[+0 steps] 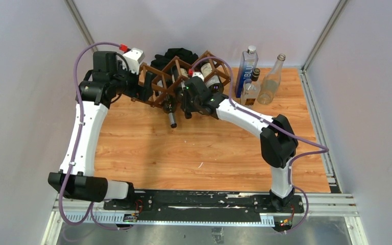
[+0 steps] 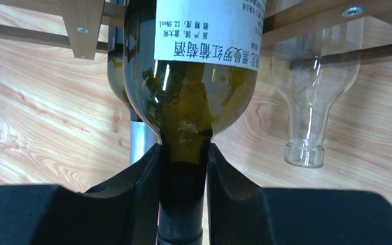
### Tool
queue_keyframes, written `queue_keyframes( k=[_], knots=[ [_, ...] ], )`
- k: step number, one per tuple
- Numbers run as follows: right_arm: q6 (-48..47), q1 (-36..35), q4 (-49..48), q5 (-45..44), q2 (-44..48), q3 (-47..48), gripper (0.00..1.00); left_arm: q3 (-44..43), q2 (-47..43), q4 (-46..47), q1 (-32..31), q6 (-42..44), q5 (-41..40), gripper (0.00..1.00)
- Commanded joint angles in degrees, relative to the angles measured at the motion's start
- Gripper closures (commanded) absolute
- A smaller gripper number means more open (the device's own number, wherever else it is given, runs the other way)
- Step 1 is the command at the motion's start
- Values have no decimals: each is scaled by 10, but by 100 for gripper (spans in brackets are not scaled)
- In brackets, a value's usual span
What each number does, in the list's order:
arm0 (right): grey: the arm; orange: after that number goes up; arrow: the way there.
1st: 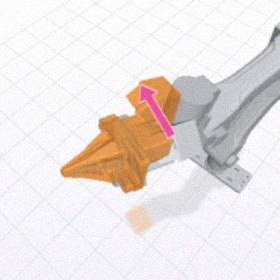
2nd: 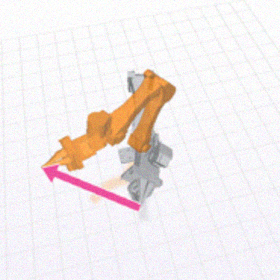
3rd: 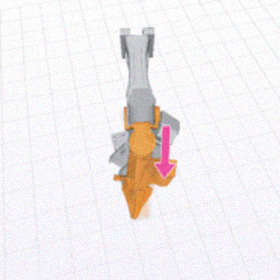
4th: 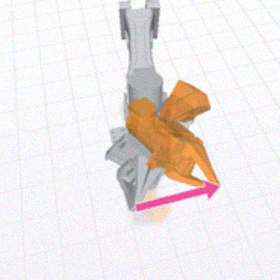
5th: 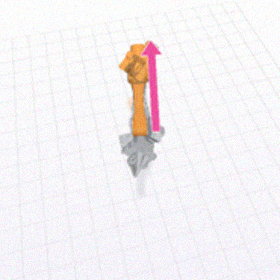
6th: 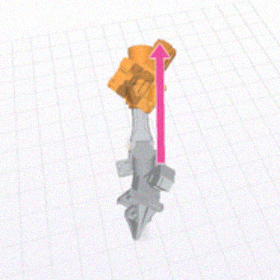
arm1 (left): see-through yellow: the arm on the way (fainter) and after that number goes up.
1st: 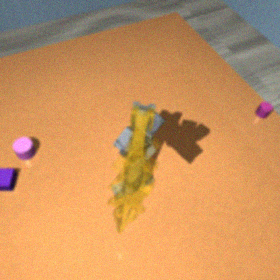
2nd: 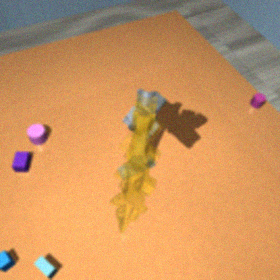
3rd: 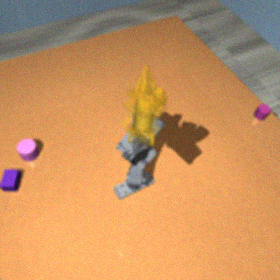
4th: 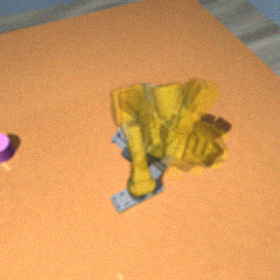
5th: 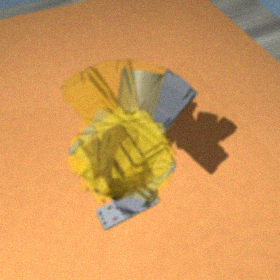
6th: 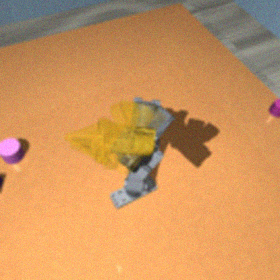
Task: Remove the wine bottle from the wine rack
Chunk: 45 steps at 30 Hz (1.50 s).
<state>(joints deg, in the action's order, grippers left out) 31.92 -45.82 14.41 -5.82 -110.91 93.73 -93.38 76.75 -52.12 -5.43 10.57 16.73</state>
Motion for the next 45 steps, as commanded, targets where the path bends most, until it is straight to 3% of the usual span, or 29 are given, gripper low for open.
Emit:
queue_keyframes(
  k=[1, 12, 21, 25, 33, 45],
  knots=[
    [-12, -28, -25, 10, 36, -21, 100, 20, -6, -1, 1, 18, 13, 0],
    [-14, -53, -52, 17, 145, -123, 100, 67, 23, 0, 0, 73, 28, 1],
    [2, -72, -43, 31, 247, -205, 100, 70, 59, 7, 0, 92, 10, 10],
    [18, -74, -30, 48, 288, -233, 100, 80, 33, 9, -11, 126, 26, 1],
    [42, -74, -6, 79, 351, -260, 100, 120, -31, 8, -42, 216, 35, 0],
    [37, -73, 76, 101, 420, -224, 100, 177, -144, 7, -79, 360, 84, 0]
  ],
)
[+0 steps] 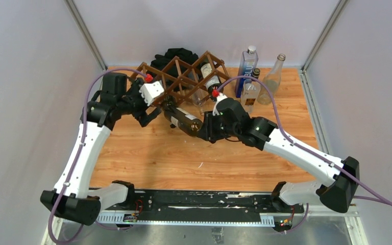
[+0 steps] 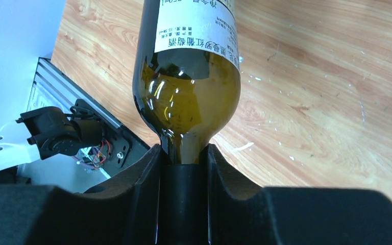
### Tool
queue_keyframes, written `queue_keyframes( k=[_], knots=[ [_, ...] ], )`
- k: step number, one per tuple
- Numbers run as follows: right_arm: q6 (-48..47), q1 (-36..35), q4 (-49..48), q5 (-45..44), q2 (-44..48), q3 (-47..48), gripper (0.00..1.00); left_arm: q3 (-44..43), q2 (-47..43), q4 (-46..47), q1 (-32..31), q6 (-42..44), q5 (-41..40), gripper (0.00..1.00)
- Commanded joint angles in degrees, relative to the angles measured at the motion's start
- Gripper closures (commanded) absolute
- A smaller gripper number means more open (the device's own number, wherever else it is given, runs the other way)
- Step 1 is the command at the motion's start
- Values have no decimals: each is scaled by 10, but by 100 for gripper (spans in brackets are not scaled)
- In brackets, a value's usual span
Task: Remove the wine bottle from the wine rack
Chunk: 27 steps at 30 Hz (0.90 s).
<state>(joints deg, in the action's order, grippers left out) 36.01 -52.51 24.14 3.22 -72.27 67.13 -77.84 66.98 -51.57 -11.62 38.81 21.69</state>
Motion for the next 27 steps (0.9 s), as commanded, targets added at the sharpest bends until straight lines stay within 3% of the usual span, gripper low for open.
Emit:
queue_keyframes(
  k=[1, 11, 17, 27],
  knots=[
    [-7, -5, -11, 18, 34, 50, 100, 35, -59, 2, -23, 89, 40, 0],
    [-58, 2, 111, 144, -5, 165, 100, 156, -183, 23, -148, 250, 44, 0],
    [-68, 1, 150, 177, -1, 180, 100, 189, -198, 141, -193, 232, -6, 0],
    [-85, -10, 139, 204, -17, 202, 100, 212, -170, 140, -273, 220, -30, 0]
  ],
)
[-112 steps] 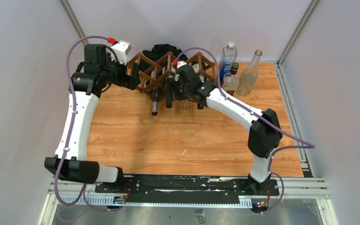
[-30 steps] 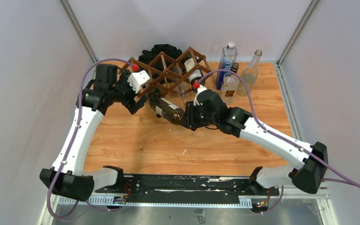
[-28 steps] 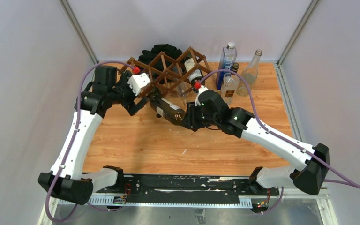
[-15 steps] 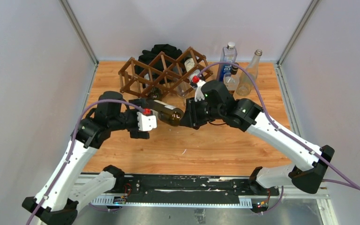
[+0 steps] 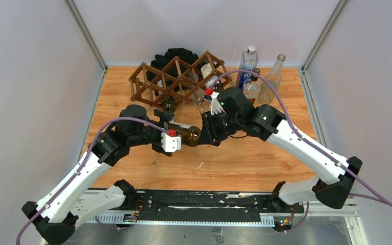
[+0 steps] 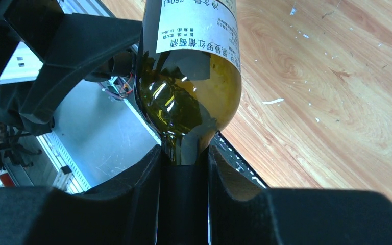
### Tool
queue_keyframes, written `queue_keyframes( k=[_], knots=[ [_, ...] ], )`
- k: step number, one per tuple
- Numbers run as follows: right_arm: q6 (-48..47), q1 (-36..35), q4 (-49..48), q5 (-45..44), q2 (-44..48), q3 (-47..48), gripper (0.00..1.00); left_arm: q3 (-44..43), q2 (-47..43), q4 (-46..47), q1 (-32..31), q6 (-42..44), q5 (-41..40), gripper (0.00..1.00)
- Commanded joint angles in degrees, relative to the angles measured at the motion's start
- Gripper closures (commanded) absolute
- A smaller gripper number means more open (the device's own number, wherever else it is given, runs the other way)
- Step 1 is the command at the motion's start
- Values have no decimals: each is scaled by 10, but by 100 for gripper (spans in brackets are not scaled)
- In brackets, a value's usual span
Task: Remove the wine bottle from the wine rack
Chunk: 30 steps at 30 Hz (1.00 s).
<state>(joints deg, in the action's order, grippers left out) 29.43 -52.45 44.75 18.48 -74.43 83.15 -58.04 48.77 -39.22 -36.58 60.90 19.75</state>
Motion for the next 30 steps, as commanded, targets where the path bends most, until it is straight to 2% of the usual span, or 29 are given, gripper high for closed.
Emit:
queue_keyframes(
  k=[1, 7, 18, 20, 22, 23, 24, 25, 26, 27, 28, 30],
  knots=[
    [-22, -12, -69, 51, 4, 42, 100, 13, 17, 9, -28, -2, -8, 0],
    [-40, -19, -70, 51, 0, 45, 100, 10, 42, -35, -34, -28, 10, 0],
    [-57, -31, -77, 62, -6, 43, 100, 34, 64, -35, -34, -52, 36, 0],
    [-58, -34, -78, 62, -7, 42, 100, 35, 69, -21, -34, -60, 32, 4],
    [-59, -35, -78, 57, -5, 35, 100, 35, 76, 12, -34, -74, 18, 19],
    [-60, -34, -78, 51, -3, 31, 100, 35, 77, 29, -34, -83, 7, 30],
    [-59, -34, -78, 45, 0, 27, 94, 35, 77, 48, -34, -94, -3, 44],
    [-57, -35, -78, 34, 4, 23, 83, 37, 74, 68, -34, -104, -14, 66],
    [-54, -35, -82, 22, 11, 17, 68, 41, 69, 86, -34, -111, -21, 81],
    [-52, -34, -85, 9, 17, 12, 56, 46, 63, 108, -34, -119, -26, 91],
    [-50, -35, -90, -8, 23, 6, 47, 53, 54, 128, -34, -126, -31, 98],
    [-43, -35, -99, -56, 37, -5, 40, 65, 38, 169, -34, -146, -38, 100]
  ],
)
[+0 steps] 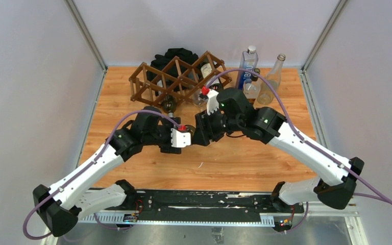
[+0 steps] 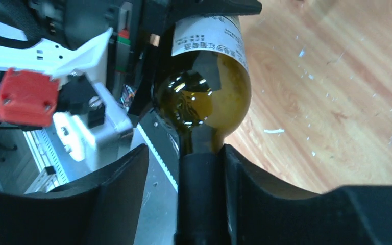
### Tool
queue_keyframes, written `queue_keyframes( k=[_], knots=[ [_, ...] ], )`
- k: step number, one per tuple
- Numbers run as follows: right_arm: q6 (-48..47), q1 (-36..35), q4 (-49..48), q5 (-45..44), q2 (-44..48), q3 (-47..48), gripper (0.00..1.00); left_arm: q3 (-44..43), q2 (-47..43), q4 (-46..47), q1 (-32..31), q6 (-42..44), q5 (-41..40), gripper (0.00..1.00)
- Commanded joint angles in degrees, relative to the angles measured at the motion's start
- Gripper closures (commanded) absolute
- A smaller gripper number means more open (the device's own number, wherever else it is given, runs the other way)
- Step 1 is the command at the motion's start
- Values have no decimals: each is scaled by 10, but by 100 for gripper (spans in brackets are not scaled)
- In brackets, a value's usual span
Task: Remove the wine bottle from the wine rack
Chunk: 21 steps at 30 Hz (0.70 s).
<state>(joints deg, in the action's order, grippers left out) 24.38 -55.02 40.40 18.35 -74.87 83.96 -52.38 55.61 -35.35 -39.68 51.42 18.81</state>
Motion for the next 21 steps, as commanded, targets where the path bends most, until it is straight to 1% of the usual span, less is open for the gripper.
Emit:
queue_keyframes(
  k=[1, 2, 4, 5, 6, 7, 9, 13, 18, 21],
  knots=[
    [15, -9, -58, -91, 51, -20, 37, 10, -36, 145, -3, -64, -32, 100],
    [22, -9, -66, -126, 64, -34, 35, 9, -39, 154, -3, -77, -33, 100],
    [31, -9, -115, -179, 99, -85, 28, 1, -36, 155, -3, -100, -30, 100],
    [34, -9, -151, -206, 118, -113, 22, -6, -34, 156, -2, -120, -30, 100],
    [34, -9, -191, -216, 139, -141, 13, -12, -30, 155, -2, -134, -28, 100],
    [33, -9, -223, -221, 160, -161, 11, -17, -26, 153, -2, -149, -23, 100],
    [28, -8, -249, -230, 169, -171, 10, -31, -20, 150, -2, -177, -12, 100],
    [21, -9, -234, -234, 150, -136, 9, -60, -7, 150, -2, -232, 2, 100],
    [26, -10, -363, -227, 153, -184, 9, -102, 10, 126, -2, -290, 40, 100],
    [19, -9, -393, -230, 134, -171, 9, -111, 12, 109, -2, -305, 54, 100]
  ],
)
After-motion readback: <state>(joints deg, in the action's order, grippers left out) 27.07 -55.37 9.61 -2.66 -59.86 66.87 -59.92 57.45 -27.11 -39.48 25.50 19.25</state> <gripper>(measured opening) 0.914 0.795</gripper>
